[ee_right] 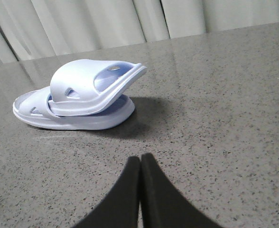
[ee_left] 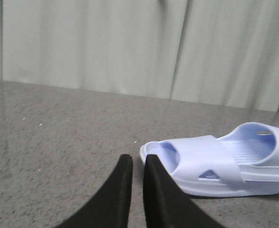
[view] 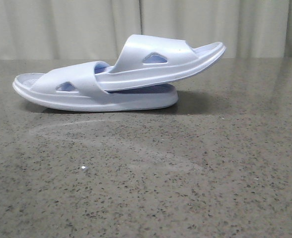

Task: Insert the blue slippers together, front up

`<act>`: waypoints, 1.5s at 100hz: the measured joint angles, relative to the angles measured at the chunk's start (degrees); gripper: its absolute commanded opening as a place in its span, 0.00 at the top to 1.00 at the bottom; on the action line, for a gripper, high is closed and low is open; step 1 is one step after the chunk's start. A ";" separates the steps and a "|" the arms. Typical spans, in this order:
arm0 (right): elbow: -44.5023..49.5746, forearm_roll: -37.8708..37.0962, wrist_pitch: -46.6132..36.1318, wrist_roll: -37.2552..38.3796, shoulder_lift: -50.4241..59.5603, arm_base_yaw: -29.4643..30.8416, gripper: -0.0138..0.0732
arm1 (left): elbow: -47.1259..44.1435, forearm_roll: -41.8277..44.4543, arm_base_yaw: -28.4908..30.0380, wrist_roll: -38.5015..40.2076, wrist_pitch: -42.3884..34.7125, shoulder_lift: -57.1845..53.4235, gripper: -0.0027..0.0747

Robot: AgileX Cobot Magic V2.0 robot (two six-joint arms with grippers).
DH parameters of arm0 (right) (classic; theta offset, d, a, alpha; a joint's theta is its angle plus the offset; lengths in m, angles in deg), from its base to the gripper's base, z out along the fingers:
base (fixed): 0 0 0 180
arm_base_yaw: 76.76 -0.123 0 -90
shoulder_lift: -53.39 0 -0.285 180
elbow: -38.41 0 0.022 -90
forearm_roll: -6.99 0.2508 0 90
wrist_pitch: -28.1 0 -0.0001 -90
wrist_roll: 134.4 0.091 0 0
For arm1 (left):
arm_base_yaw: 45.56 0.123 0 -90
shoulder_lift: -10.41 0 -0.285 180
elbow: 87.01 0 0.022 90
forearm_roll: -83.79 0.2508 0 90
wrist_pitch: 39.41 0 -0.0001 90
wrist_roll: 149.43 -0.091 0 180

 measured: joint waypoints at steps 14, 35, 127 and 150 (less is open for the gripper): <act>0.00 0.00 0.00 0.00 0.00 0.00 0.93 | -0.10 38.51 0.26 37.49 -0.57 -0.12 0.95; 0.00 0.00 0.00 0.00 0.00 0.00 0.93 | -3.94 71.00 0.92 64.63 -2.46 -3.36 0.95; 0.00 0.03 0.00 0.00 0.00 0.00 0.93 | -11.21 74.58 6.39 67.42 -6.32 -13.79 0.95; 0.00 0.03 0.00 0.00 0.00 0.00 0.93 | -11.21 74.51 6.39 67.42 -6.32 -13.79 0.95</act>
